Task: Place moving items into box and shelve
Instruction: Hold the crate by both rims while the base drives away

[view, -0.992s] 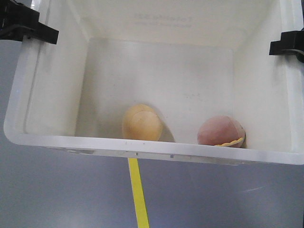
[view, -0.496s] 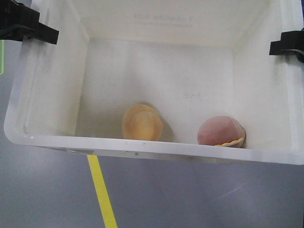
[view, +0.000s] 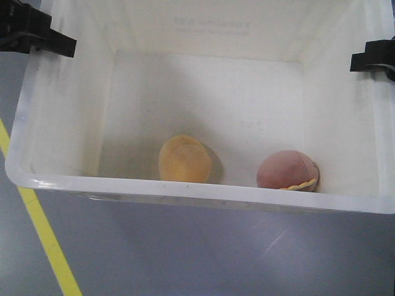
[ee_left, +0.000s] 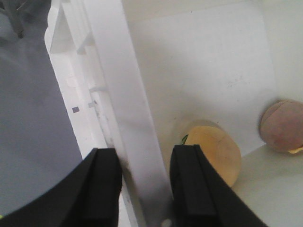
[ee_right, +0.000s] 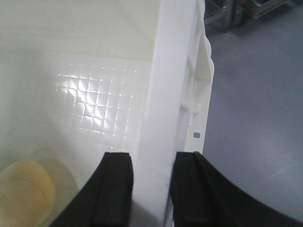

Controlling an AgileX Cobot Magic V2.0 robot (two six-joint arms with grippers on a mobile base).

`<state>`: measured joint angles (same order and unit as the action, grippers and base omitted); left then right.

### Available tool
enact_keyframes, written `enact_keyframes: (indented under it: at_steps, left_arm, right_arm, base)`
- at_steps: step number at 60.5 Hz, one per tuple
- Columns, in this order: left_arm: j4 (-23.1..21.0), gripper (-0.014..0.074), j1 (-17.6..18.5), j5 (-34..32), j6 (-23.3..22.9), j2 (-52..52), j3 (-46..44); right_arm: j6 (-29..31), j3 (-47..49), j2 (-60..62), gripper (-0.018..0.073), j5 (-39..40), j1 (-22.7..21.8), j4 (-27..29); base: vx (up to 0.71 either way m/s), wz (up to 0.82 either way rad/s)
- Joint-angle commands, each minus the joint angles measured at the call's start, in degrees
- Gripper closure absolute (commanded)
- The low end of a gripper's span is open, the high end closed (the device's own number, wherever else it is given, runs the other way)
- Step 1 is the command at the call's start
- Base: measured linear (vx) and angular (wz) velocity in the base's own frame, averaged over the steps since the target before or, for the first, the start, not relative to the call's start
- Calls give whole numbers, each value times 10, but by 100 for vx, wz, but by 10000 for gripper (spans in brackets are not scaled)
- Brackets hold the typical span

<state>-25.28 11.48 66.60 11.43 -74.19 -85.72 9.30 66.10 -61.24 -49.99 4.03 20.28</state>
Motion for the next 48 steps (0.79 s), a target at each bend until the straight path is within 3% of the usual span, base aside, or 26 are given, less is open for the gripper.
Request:
enact_keyframes:
  at_steps: [1, 48]
  left_arm:
    - [-112, 603, 11, -52, 16, 23, -27]
    - [-112, 603, 11, -52, 16, 23, -27]
  right_arm:
    - [10, 26, 16, 565, 69, 6, 80]
    - [10, 26, 16, 565, 69, 6, 80]
  base:
    - [26, -50]
    - [25, -55]
